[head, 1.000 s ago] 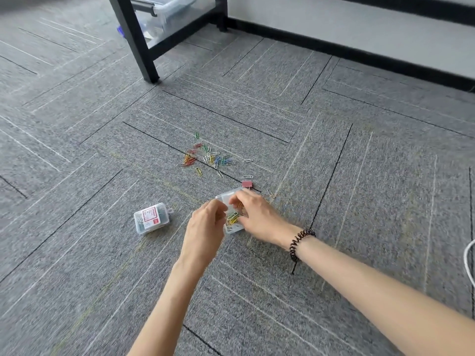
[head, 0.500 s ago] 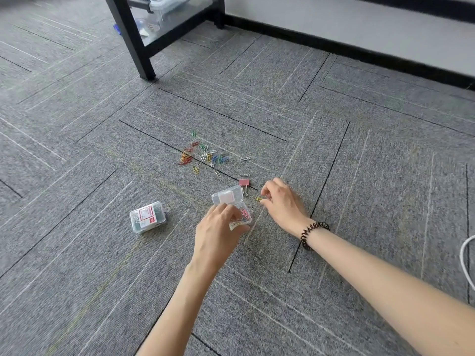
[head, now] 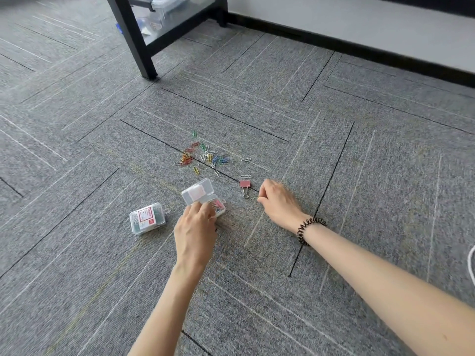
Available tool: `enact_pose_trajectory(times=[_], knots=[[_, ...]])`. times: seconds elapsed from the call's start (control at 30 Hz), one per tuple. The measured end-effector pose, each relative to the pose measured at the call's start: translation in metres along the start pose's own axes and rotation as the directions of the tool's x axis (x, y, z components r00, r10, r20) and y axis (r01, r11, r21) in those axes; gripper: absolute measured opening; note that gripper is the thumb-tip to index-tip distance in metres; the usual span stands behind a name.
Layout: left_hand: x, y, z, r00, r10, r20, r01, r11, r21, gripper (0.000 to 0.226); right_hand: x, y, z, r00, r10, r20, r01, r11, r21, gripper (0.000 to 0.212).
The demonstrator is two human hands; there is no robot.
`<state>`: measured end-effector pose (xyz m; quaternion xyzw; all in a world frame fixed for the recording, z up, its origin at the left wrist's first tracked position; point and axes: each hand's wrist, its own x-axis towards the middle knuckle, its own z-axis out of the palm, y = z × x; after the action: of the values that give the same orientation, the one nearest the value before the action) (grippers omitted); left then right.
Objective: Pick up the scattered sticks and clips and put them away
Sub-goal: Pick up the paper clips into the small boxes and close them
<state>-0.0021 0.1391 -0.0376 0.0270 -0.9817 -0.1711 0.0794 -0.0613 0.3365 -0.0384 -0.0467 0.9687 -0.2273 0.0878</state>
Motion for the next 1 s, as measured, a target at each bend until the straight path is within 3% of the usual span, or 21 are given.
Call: enact_pose_trajectory(times=[0.23, 0.37, 0.5, 0.8, 1.0], knots=[[0.013, -0.011, -0.001, 0.991, -0.109, -0.077, 0.108, 0.994, -0.026, 0.011, 0.000, 0.022, -0.014, 0.979, 0.124, -0.164, -0.103, 0.986, 0.130, 0.021], [0.015, -0.001, 0.000, 0.992, -0.064, -0.105, 0.061, 0.998, -0.032, 0.020, -0.001, 0.027, -0.015, 0.979, 0.126, -0.162, -0.112, 0.989, 0.095, 0.003], [0.017, 0.011, 0.003, 0.994, -0.050, -0.097, 0.044, 0.997, -0.065, 0.017, 0.000, 0.023, -0.011, 0.983, 0.109, -0.146, -0.106, 0.994, 0.032, 0.024], [0.051, 0.035, 0.007, 0.998, 0.027, -0.054, -0.033, 0.991, -0.126, 0.017, 0.015, 0.010, -0.007, 0.984, 0.144, -0.100, -0.136, 0.987, 0.083, 0.013], [0.090, 0.036, 0.017, 1.000, -0.003, -0.011, 0.003, 0.999, -0.033, 0.028, 0.024, 0.012, -0.007, 0.986, 0.145, -0.078, -0.135, 0.984, 0.117, 0.009]])
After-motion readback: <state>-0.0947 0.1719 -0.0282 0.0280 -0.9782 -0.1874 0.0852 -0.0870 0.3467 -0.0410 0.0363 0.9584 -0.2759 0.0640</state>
